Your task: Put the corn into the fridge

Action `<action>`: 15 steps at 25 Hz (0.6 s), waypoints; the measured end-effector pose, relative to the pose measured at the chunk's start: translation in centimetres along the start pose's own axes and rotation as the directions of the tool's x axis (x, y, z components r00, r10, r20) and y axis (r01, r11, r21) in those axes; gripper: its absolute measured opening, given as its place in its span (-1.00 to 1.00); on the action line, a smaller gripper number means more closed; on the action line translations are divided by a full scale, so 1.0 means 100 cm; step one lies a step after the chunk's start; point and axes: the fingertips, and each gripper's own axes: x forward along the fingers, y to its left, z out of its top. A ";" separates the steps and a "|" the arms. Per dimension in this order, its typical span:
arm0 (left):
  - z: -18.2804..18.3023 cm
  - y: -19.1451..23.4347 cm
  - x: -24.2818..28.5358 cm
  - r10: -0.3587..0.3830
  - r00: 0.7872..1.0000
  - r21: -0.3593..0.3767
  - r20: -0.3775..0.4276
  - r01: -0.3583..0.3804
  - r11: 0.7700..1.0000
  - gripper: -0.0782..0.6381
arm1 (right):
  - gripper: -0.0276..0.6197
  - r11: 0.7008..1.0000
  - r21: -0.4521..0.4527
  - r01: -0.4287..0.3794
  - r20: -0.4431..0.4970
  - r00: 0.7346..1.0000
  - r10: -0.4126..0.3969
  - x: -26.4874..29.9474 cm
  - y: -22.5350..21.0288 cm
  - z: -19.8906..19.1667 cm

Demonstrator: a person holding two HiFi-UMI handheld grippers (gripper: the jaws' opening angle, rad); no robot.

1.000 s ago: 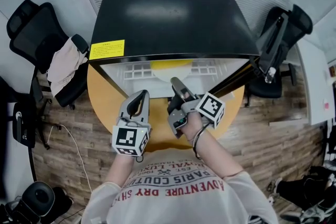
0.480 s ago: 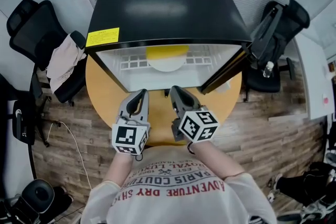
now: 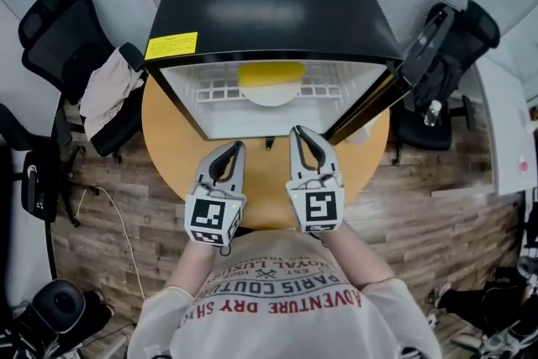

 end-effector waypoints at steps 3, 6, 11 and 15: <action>0.003 -0.002 -0.002 0.001 1.000 0.013 0.005 -0.001 1.000 -0.71 | -0.82 1.000 0.018 0.007 0.034 0.999 -0.007 -0.006 -0.005 0.005; 0.004 -0.003 -0.004 0.004 1.000 0.012 0.009 -0.004 1.000 -0.71 | -0.82 0.997 0.078 0.001 0.023 1.000 -0.003 -0.010 -0.007 0.003; 0.009 -0.007 -0.003 -0.005 1.000 0.004 0.017 0.005 1.000 -0.71 | -0.82 0.998 0.059 -0.001 0.025 1.000 0.000 -0.013 -0.007 0.005; 0.015 -0.006 -0.003 0.003 0.999 0.010 0.036 -0.003 1.000 -0.71 | -0.82 0.998 0.062 -0.004 0.034 0.999 0.002 -0.015 -0.006 0.006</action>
